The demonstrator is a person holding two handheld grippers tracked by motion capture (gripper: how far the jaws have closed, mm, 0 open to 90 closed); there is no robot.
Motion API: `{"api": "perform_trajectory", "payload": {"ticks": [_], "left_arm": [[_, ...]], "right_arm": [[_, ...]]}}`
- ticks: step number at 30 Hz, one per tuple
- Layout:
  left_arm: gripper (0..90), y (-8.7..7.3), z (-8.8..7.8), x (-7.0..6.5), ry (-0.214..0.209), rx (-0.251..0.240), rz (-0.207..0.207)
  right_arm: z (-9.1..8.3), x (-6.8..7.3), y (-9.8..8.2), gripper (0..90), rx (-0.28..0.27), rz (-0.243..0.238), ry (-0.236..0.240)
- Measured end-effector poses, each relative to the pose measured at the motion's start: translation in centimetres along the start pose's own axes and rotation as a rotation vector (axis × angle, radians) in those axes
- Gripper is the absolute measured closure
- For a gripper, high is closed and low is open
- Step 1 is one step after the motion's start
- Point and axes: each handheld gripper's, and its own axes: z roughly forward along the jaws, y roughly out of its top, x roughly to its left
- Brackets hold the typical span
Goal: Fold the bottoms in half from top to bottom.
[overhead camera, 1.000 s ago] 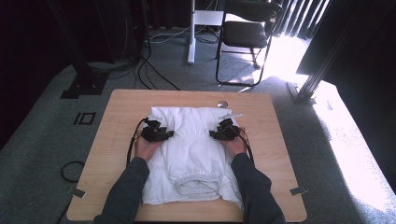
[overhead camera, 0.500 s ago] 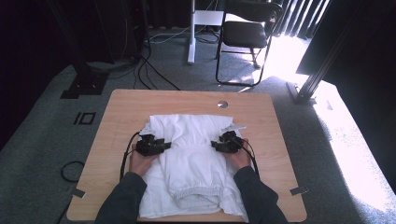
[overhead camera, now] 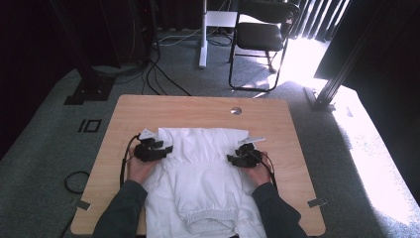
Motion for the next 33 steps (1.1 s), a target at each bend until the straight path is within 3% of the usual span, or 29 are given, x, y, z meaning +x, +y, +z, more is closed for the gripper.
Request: {"api": "perform_trajectory", "payload": {"ticks": [4, 6, 9, 13, 15, 17, 19, 21, 28, 30, 33], "left_arm": [[41.1, 2.0, 1.3, 2.8, 0.098, 0.002, -0.07], [41.2, 2.3, 2.0, 3.7, 0.117, 0.015, -0.101], [41.0, 2.5, 3.1, 4.9, 0.111, 0.023, -0.161], [39.1, 2.6, 4.0, 5.6, 0.116, 0.04, -0.199], [38.1, 2.4, 4.3, 5.8, 0.109, 0.047, -0.218], [38.1, 2.0, 4.8, 6.0, 0.09, 0.077, -0.23], [37.9, 1.7, 5.1, 6.1, 0.068, 0.086, -0.232], [38.0, 1.7, 5.0, 6.2, 0.059, 0.086, -0.238], [38.1, 1.5, 4.7, 6.1, -0.027, 0.109, -0.252], [38.2, 1.5, 4.6, 6.0, -0.037, 0.123, -0.249], [39.8, 1.5, 4.5, 6.0, -0.036, 0.133, -0.245]], "right_arm": [[-1.0, -1.3, 0.8, 53.4, -0.074, 0.046, -0.022], [-1.3, -2.2, 1.5, 53.5, -0.099, 0.075, -0.051], [-1.2, -3.8, 3.1, 50.0, -0.138, 0.13, -0.068], [-0.5, -5.8, 4.7, 44.3, -0.162, 0.201, -0.104], [0.3, -6.9, 5.3, 41.8, -0.143, 0.265, -0.119], [1.3, -7.8, 5.3, 41.3, -0.11, 0.295, -0.13], [2.2, -8.3, 5.1, 40.1, -0.064, 0.331, -0.115], [3.1, -8.5, 4.7, 38.4, -0.049, 0.365, -0.066], [4.0, -8.3, 4.6, 31.9, -0.026, 0.325, -0.089], [4.2, -8.1, 4.9, 28.5, 0.005, 0.29, -0.164], [4.2, -8.3, 4.8, 28.0, -0.002, 0.295, -0.173]]}}
